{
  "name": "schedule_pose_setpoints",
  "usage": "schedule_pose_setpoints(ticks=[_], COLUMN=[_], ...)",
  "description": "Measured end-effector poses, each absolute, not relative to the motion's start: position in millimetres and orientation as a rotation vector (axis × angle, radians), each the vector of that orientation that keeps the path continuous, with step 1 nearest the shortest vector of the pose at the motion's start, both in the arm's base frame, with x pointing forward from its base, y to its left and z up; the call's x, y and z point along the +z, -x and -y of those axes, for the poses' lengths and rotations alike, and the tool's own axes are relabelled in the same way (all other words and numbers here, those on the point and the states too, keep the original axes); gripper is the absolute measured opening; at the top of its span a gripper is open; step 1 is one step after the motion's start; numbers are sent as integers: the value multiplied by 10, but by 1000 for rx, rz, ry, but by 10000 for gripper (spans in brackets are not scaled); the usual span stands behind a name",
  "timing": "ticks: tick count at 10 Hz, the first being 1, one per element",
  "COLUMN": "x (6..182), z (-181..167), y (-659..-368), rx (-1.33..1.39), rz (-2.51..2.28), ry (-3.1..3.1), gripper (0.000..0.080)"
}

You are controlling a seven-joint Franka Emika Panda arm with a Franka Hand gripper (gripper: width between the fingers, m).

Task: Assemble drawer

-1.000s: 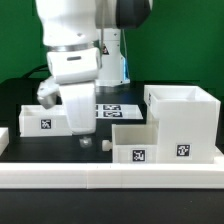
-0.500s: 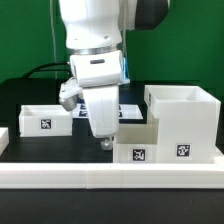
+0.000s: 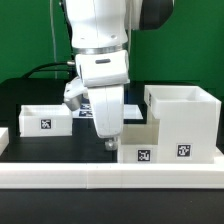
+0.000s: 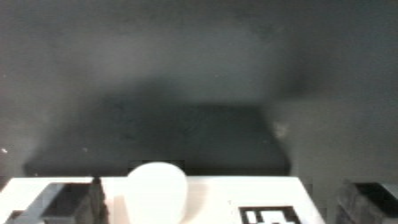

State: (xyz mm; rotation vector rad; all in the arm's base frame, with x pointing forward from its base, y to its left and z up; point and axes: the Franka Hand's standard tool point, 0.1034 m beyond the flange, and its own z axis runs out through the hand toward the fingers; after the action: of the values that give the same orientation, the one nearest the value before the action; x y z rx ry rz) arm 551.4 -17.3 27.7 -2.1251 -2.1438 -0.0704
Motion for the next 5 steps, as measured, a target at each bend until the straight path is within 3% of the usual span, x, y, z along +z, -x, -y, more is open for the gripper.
schedule_pose_setpoints(ticks=[5], x=[268], z=[-96], y=[-5710], rx=[-71], rz=[2202], ry=[2074], gripper=[648])
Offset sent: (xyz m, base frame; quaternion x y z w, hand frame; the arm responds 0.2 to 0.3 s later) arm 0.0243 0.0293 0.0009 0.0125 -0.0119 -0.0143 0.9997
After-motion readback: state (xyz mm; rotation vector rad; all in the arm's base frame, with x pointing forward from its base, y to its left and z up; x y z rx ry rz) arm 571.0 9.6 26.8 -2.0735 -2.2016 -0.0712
